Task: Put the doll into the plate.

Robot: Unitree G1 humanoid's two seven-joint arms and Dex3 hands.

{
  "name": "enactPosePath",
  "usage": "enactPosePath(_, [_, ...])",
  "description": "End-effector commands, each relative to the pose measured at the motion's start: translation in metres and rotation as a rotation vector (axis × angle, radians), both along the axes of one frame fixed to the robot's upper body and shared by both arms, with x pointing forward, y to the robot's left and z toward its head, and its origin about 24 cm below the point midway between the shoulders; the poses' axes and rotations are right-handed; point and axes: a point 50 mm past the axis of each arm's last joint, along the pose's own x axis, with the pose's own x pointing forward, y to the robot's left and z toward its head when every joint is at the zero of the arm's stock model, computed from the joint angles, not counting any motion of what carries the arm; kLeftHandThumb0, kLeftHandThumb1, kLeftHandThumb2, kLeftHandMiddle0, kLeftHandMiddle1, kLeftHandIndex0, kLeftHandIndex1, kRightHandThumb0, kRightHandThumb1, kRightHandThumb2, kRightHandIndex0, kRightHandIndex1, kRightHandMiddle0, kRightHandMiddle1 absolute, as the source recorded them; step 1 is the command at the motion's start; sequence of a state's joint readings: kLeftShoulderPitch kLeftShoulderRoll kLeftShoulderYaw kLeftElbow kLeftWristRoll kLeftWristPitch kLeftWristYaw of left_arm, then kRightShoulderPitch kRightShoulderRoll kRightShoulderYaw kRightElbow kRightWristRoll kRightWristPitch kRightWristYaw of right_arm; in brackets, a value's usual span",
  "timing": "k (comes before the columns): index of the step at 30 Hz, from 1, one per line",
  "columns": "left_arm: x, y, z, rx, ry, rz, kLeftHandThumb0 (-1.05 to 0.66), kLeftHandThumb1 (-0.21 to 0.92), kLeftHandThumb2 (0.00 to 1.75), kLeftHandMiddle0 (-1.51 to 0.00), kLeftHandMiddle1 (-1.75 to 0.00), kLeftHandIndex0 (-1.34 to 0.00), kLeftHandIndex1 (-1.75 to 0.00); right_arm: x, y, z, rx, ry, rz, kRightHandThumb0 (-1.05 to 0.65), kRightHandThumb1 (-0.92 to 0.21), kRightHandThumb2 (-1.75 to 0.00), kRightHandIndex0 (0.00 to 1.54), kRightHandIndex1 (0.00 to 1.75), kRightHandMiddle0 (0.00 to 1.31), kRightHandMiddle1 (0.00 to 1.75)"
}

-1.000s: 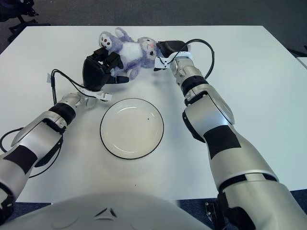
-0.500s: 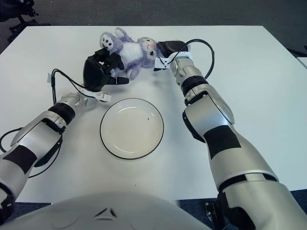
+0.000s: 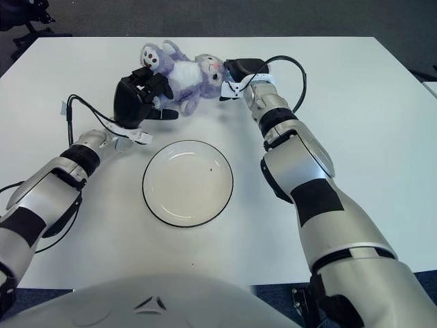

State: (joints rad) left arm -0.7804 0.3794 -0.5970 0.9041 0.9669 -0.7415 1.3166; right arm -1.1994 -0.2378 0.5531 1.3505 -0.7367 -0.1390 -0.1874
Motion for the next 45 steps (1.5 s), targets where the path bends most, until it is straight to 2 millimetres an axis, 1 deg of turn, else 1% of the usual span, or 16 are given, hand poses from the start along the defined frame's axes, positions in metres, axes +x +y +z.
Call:
enactPosePath(1, [-0.002, 0.006, 0.001, -0.006, 0.004, 0.011, 0.01, 0.61, 0.68, -0.96, -1.75, -0.73, -1.75, -0.001, -0.005, -0.004, -0.011, 0.015, -0.011, -0.60, -0.92, -0.18, 0.33, 0.00, 0.40, 0.00])
enactPosePath(4, [-0.004, 0.006, 0.001, -0.012, 0.005, 0.009, 0.01, 0.61, 0.67, -0.96, -1.75, -0.73, -1.75, -0.001, -0.005, -0.004, -0.011, 0.015, -0.011, -0.60, -0.92, -0.18, 0.33, 0.00, 0.40, 0.00])
enactPosePath(8, [-0.016, 0.012, 0.006, -0.054, 0.003, 0.000, 0.01, 0.60, 0.70, -0.95, -1.75, -0.72, -1.75, 0.000, -0.006, -0.003, -0.009, 0.012, -0.009, -0.59, -0.92, -0.18, 0.33, 0.00, 0.40, 0.00])
enactPosePath(18, [-0.021, 0.013, 0.008, -0.055, 0.015, 0.004, 0.01, 0.59, 0.73, -0.95, -1.75, -0.71, -1.75, 0.000, -0.006, -0.002, -0.008, 0.009, -0.008, -0.58, -0.92, -0.19, 0.34, 0.00, 0.40, 0.00])
enactPosePath(22, [-0.032, 0.019, 0.013, -0.108, 0.069, -0.086, 0.00, 0.58, 0.73, -0.95, -1.75, -0.71, -1.75, -0.003, 0.004, 0.007, 0.053, -0.164, 0.054, -0.57, -0.92, -0.17, 0.36, 0.01, 0.42, 0.01])
enactPosePath(27, [-0.034, 0.019, 0.014, -0.123, 0.091, -0.098, 0.00, 0.58, 0.74, -0.95, -1.75, -0.71, -1.75, -0.005, 0.010, 0.012, 0.061, -0.222, 0.098, -0.57, -0.92, -0.12, 0.37, 0.01, 0.44, 0.01])
enactPosePath(31, [-0.035, 0.018, 0.015, -0.132, 0.102, -0.102, -0.01, 0.58, 0.74, -0.95, -1.75, -0.72, -1.75, -0.007, 0.016, 0.019, 0.056, -0.246, 0.146, -0.59, -0.91, -0.05, 0.37, 0.00, 0.44, 0.01])
enactPosePath(36, [-0.035, 0.018, 0.016, -0.142, 0.117, -0.104, -0.02, 0.59, 0.73, -0.95, -1.75, -0.72, -1.75, -0.009, 0.022, 0.023, 0.048, -0.247, 0.193, -0.61, -0.89, -0.01, 0.30, 0.00, 0.44, 0.01])
enactPosePath(45, [-0.035, 0.016, 0.016, -0.159, 0.139, -0.121, -0.03, 0.61, 0.71, -0.93, -1.75, -0.71, -1.75, -0.018, 0.027, 0.023, 0.032, -0.251, 0.268, -0.62, -0.86, 0.00, 0.22, 0.00, 0.41, 0.00])
